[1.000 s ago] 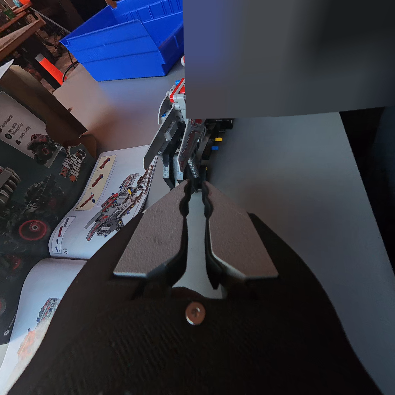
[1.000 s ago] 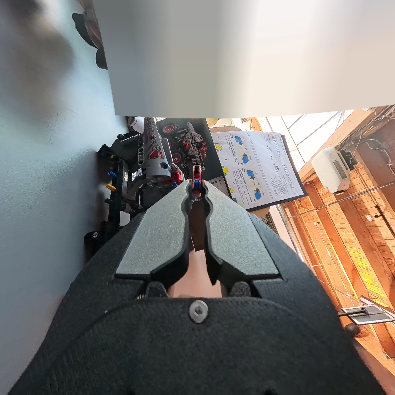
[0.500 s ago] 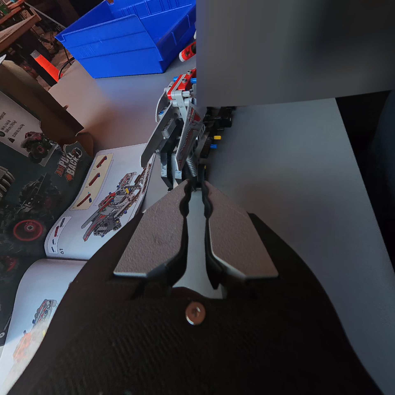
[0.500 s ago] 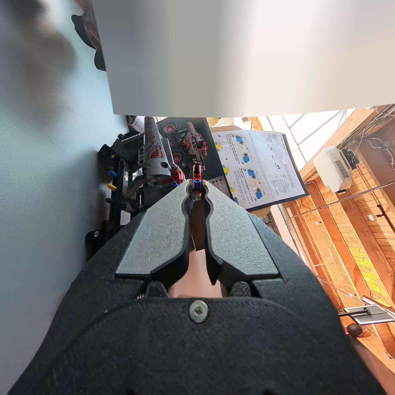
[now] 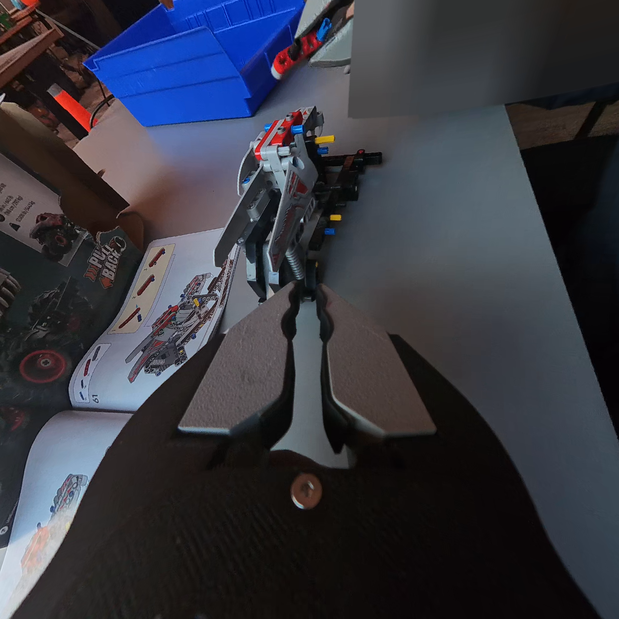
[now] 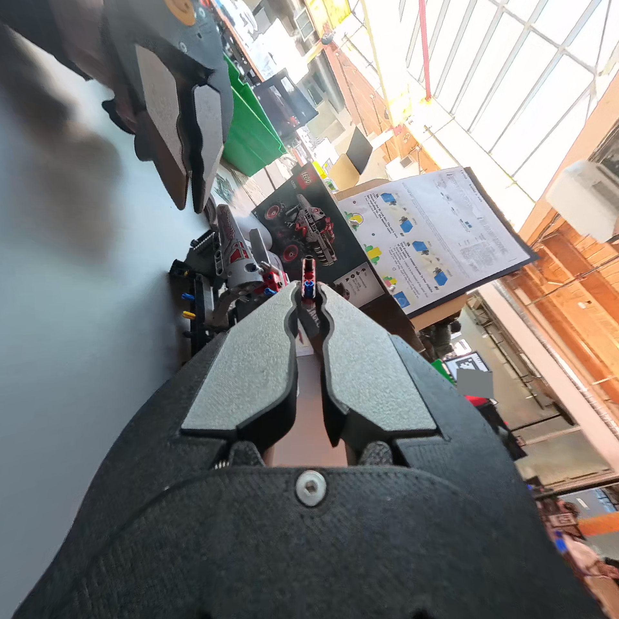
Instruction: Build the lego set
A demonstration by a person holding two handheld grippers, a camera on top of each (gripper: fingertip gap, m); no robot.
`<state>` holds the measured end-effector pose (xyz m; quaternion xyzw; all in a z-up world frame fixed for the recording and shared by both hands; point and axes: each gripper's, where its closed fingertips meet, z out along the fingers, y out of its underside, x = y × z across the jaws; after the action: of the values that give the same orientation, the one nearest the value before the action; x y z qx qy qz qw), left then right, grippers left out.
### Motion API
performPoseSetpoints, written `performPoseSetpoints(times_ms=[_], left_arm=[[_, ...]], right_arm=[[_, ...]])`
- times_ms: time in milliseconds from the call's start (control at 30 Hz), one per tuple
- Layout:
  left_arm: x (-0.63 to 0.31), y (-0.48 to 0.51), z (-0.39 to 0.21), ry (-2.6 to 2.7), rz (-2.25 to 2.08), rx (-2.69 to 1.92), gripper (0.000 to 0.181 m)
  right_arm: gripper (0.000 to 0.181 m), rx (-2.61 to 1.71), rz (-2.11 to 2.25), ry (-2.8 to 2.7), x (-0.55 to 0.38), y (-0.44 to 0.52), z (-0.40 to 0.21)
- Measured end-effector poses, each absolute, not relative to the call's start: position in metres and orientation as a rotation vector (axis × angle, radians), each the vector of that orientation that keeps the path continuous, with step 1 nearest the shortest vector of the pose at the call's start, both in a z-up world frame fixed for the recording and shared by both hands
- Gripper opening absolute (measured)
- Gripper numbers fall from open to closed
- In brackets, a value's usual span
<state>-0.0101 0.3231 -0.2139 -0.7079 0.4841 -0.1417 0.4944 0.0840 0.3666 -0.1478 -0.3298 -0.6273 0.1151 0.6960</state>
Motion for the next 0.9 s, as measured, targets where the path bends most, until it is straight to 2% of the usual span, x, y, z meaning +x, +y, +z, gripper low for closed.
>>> performPoseSetpoints(times_ms=[300,900], left_arm=[[-0.008,0.3214,-0.2131,1.184,-0.331,-1.707,0.006],[-0.0054,0.3196,-0.2142,1.194,-0.331,-1.703,0.006]], right_arm=[[0.004,-0.858,0.481,-1.358,0.0922,0.3695,-0.1425],[0.004,-0.898,0.577,-1.395,0.0922,0.3648,-0.1472]])
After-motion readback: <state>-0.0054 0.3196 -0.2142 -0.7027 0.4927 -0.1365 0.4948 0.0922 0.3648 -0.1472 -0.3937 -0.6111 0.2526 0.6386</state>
